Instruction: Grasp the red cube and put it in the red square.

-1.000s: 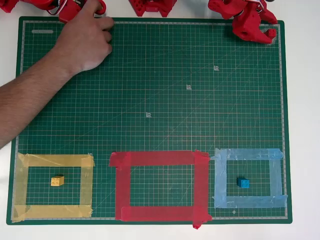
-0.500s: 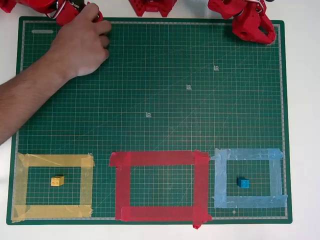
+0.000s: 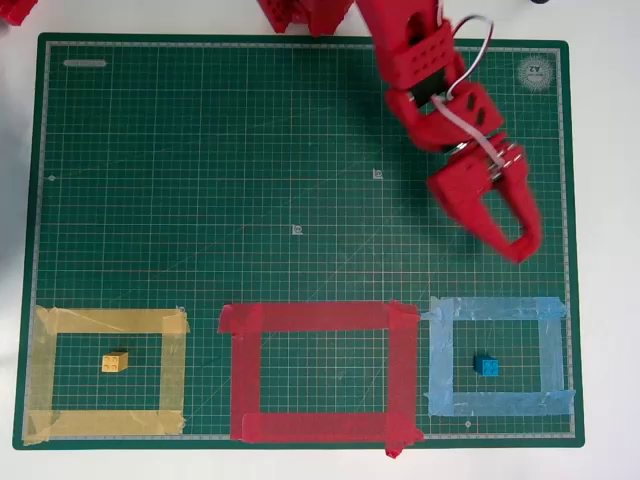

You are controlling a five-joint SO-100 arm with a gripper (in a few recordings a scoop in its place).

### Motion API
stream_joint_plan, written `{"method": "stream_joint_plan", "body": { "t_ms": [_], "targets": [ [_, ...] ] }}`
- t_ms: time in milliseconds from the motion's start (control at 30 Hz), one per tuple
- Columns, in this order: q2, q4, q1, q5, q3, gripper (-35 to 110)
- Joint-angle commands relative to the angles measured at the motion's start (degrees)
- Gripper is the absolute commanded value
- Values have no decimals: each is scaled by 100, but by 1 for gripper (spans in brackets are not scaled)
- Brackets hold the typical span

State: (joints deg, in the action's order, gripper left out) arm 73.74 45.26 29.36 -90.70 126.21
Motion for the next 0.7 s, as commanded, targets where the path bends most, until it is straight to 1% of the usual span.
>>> {"method": "stream_joint_plan", "body": {
  "t_ms": [0,133,200,267,367,467,567,667],
  "targets": [
    [193,35,-1854,-35,-501,1],
    [-527,-686,-2962,18,-1441,1],
    [-1055,-809,-3261,246,-2021,1],
    [-1591,-1301,-3445,325,-2795,1],
    [-2347,-2039,-3604,439,-3990,1],
    [-2944,-2118,-3612,404,-4702,1],
    [-3103,-2118,-3480,404,-4843,1],
    [-2856,-2118,-3296,387,-4447,1]
  ]
}}
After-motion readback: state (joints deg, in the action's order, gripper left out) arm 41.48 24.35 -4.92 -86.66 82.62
